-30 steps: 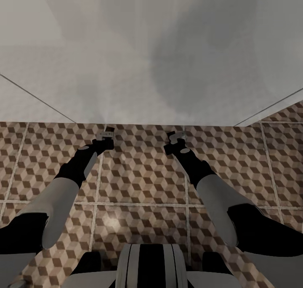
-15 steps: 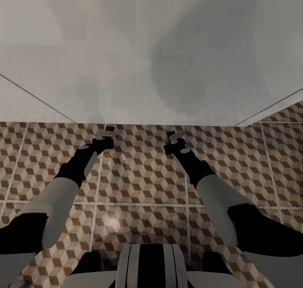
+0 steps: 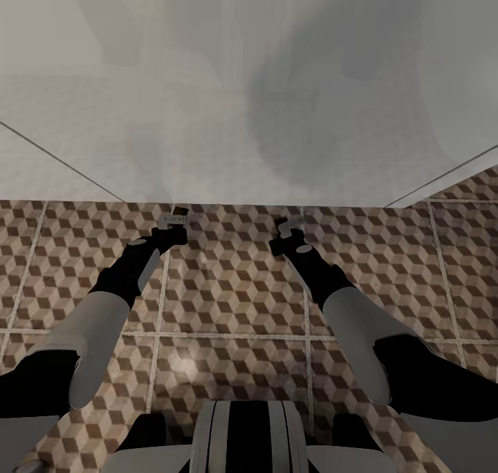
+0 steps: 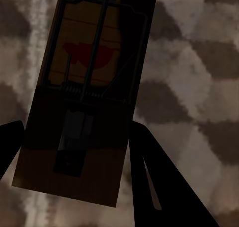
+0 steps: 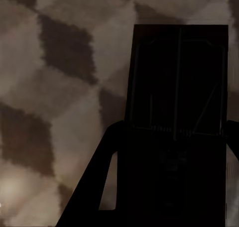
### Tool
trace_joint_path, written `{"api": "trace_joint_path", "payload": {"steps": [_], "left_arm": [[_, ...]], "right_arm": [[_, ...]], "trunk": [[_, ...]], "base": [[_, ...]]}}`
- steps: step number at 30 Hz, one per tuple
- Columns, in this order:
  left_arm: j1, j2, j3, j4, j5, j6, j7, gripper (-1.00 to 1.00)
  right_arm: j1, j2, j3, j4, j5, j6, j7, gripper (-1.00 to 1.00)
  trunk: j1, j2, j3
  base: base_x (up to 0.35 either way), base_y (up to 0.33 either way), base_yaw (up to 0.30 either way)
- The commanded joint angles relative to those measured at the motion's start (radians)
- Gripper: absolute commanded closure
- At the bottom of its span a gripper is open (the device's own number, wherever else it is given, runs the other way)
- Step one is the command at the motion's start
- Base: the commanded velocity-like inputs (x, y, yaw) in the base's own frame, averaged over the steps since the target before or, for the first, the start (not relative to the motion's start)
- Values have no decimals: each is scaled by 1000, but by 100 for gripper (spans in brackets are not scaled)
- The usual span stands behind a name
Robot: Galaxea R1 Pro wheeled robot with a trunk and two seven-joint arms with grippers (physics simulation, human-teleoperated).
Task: Take the four mousetraps from the cabinet in the bathroom and place them on the bathroom floor. Make sure all four end up on the same floor surface, and ensure that at least two of them are either under or directly next to the same bathroom sink.
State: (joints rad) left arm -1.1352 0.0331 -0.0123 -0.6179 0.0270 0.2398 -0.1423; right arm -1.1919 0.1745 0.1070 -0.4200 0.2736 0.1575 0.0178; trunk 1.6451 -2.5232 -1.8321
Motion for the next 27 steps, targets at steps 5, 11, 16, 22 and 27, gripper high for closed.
{"api": "trace_joint_path", "payload": {"steps": [5, 11, 16, 22, 27], "left_arm": [[0, 1, -2, -2, -1, 6, 0, 100], [0, 1, -2, -2, -1, 6, 0, 100], [0, 0, -2, -2, -1, 6, 0, 100], [0, -1, -2, -2, 0, 6, 0, 100], [0, -1, -2, -2, 0, 6, 0, 100]], "right_arm": [[0, 0, 1, 5, 10, 4, 2, 100], [0, 0, 0, 7, 10, 4, 2, 100], [0, 0, 0, 7, 10, 3, 2, 100], [0, 0, 0, 7, 10, 2, 2, 100], [0, 0, 0, 7, 10, 2, 2, 100]], "trunk": [[0, 0, 0], [0, 0, 0], [0, 0, 0], [0, 0, 0], [0, 0, 0]], "base": [[0, 0, 0], [0, 0, 0], [0, 0, 0], [0, 0, 0], [0, 0, 0]]}}
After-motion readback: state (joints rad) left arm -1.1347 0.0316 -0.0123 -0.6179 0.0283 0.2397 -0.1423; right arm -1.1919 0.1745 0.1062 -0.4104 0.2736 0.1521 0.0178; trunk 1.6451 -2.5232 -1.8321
